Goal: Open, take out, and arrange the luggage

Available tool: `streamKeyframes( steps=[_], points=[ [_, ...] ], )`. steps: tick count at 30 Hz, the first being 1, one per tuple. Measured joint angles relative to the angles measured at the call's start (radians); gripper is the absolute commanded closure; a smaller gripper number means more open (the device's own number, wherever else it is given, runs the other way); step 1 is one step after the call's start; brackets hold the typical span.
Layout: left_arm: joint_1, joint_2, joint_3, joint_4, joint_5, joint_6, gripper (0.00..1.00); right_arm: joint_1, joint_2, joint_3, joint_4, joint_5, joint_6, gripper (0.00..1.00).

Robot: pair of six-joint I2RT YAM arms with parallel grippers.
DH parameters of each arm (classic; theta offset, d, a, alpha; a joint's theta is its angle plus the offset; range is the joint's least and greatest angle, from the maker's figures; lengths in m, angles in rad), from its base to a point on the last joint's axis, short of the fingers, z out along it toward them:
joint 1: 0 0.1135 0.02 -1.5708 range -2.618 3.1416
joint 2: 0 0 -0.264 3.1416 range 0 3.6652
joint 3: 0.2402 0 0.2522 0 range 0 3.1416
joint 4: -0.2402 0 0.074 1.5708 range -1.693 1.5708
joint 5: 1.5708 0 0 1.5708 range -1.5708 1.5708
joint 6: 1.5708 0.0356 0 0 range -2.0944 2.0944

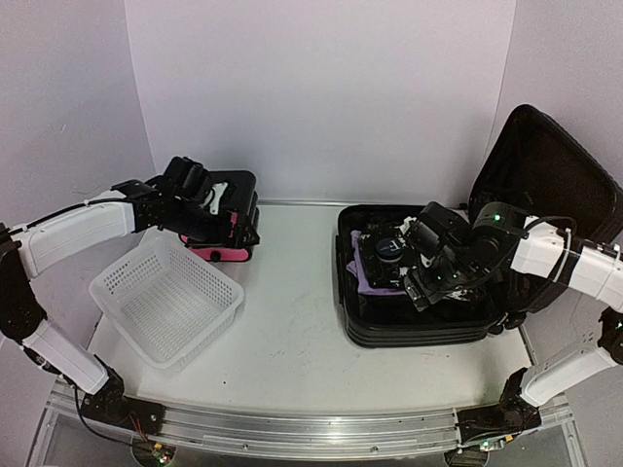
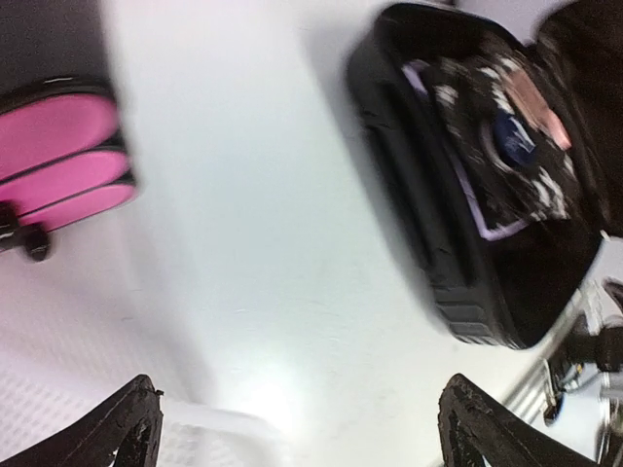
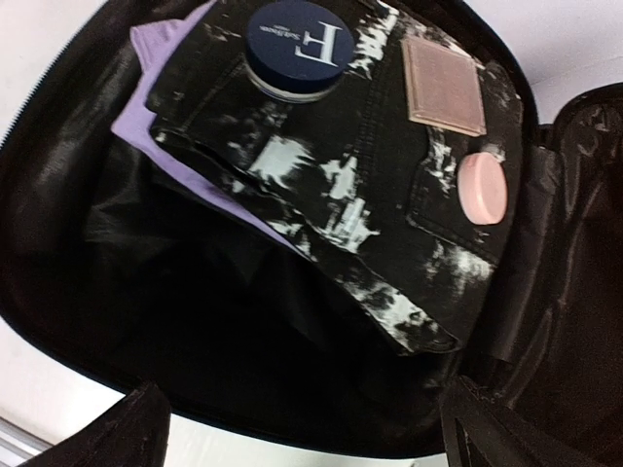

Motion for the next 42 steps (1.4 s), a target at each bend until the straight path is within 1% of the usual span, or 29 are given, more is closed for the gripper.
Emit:
streamKeyframes(
  steps=[2,5,8,9,13,15,18,23,26,29,33,37,40,42],
  points=[
    [0.069,-0.01,-0.001,-0.026,-0.014,0.014,0.01,0.0,0.0,0.0,0.016,-0.019,0.004,0.02],
    [0.206,-0.01,0.018,-0.063,-0.044,0.024,0.01,0.0,-0.001,-0.002,0.032,-0.038,0.01,0.02],
    [0.33,0.01,0.081,-0.087,-0.053,0.018,0.01,0.0,-0.007,-0.014,0.039,-0.054,0.021,0.02],
    [0.376,0.033,0.128,-0.092,-0.053,0.013,0.01,0.0,-0.01,-0.018,0.039,-0.06,0.026,0.02],
    [0.475,0.156,0.295,-0.084,-0.058,-0.004,0.01,0.0,-0.032,-0.035,0.044,-0.074,0.04,0.02],
    [0.505,0.228,0.357,-0.075,-0.038,-0.008,0.01,0.0,-0.05,-0.045,0.045,-0.077,0.047,0.02],
    [0.537,0.351,0.428,-0.071,0.028,-0.006,0.01,0.0,-0.073,-0.048,0.047,-0.08,0.055,0.02],
    [0.541,0.458,0.435,-0.068,0.183,0.001,0.04,0.0,-0.107,-0.057,0.05,-0.08,0.061,0.02],
    [0.54,0.45,0.406,-0.043,0.249,-0.003,0.06,0.0,-0.114,-0.061,0.05,-0.079,0.065,0.02],
    [0.515,0.426,0.343,0.0,0.306,-0.013,0.06,0.0,-0.111,-0.061,0.052,-0.079,0.067,0.02],
    [0.433,0.406,0.288,0.029,0.354,-0.041,0.07,0.0,-0.093,-0.061,0.059,-0.08,0.073,0.02],
    [0.315,0.405,0.274,0.047,0.389,-0.056,0.06,0.0,-0.076,-0.063,0.08,-0.09,0.082,0.02],
    [0.246,0.372,0.229,0.074,0.37,-0.054,0.06,0.0,-0.075,-0.066,0.089,-0.103,0.091,0.02],
    [0.238,0.316,0.178,0.067,0.332,-0.048,0.05,0.0,-0.076,-0.072,0.094,-0.109,0.097,0.02]
  ],
)
